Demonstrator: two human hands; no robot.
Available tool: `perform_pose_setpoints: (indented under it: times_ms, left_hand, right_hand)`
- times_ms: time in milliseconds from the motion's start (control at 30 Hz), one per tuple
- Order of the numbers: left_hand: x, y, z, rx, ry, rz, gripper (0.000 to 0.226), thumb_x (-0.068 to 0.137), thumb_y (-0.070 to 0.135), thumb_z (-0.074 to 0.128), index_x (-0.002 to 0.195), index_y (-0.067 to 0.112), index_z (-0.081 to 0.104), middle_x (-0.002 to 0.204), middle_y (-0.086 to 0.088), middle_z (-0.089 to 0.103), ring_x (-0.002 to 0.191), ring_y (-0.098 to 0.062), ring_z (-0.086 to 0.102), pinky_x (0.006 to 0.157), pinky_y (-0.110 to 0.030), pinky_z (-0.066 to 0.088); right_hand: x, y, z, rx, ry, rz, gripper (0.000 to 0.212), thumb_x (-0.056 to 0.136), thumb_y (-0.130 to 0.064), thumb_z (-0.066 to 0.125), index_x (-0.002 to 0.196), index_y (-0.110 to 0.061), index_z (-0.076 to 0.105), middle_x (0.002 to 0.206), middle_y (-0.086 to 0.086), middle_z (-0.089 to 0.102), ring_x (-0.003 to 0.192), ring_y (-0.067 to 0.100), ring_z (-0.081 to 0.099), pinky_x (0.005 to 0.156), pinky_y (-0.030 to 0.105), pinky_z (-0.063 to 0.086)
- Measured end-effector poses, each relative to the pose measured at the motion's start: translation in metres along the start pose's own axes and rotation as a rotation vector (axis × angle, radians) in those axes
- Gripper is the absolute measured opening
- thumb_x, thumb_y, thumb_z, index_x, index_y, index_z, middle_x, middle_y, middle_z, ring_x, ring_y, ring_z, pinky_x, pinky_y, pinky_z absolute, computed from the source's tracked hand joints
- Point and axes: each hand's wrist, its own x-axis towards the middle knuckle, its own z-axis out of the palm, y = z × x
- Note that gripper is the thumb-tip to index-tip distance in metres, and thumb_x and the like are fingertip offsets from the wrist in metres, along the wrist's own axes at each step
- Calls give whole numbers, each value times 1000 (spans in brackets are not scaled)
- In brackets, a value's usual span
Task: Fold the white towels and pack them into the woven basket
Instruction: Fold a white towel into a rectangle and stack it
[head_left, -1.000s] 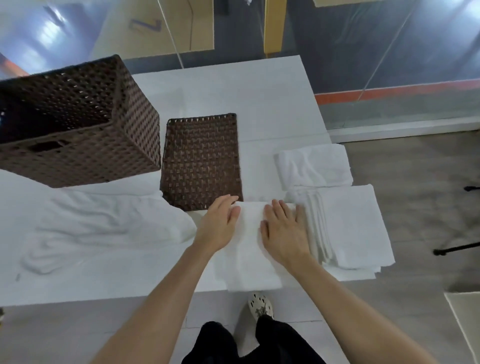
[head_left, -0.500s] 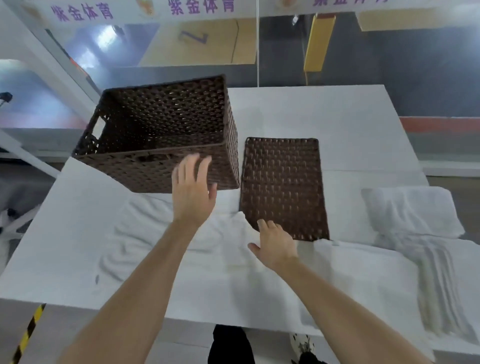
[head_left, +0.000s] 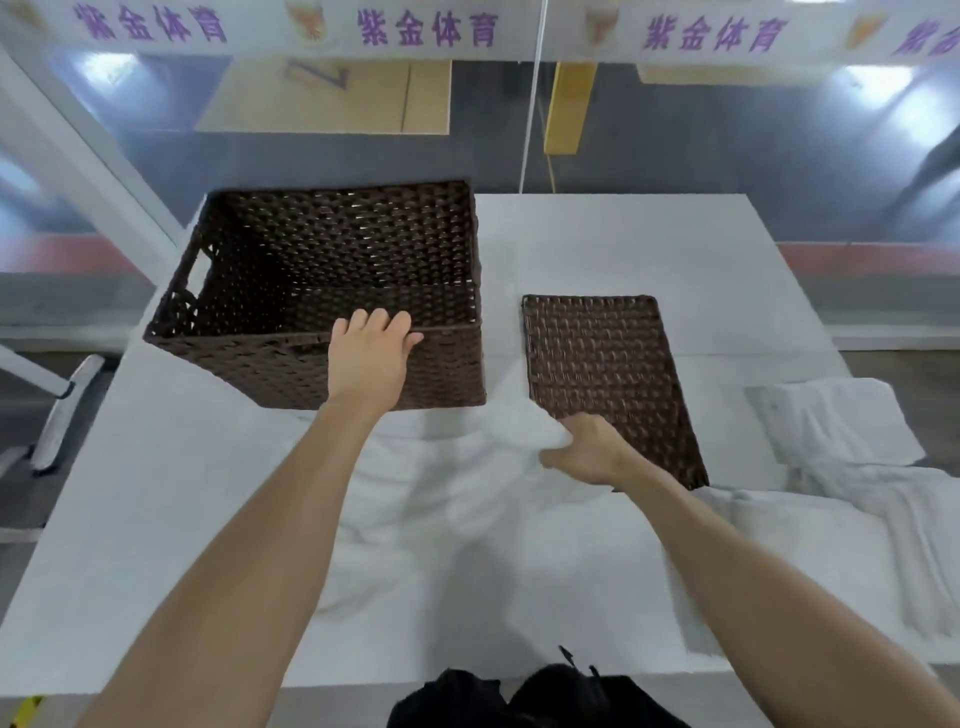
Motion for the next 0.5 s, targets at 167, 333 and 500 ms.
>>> perform_pose_setpoints:
  times_ms: [167, 333, 500]
  left_hand:
    - [-13, -28, -4, 3, -31, -21, 34, 113, 43, 42, 111, 16, 63, 102, -9, 69, 100, -38, 61, 85, -50, 44]
    - [-39, -53, -5, 10, -16, -17, 33, 113, 45, 41, 110, 19, 62, 103, -6, 69, 100, -36, 61, 85, -50, 45]
    - [-72, -64, -13, 1, -102, -1, 51, 112, 55, 27, 117, 20, 64, 109, -4, 70, 104, -32, 61, 90, -49, 46]
  right_hand:
    - [-16, -59, -92, 1, 301, -141, 26, 86, -36, 75, 97, -12, 70, 86, 2, 70, 78, 19, 66, 60, 34, 47]
    - [-27, -93, -156, 7, 618, -241, 24, 91, -29, 69, 91, -5, 70, 87, 14, 71, 76, 23, 61, 60, 34, 42]
    - [-43, -113, -188, 82, 918, -340, 20, 92, -25, 66, 105, -11, 71, 90, -2, 65, 87, 24, 56, 76, 34, 40]
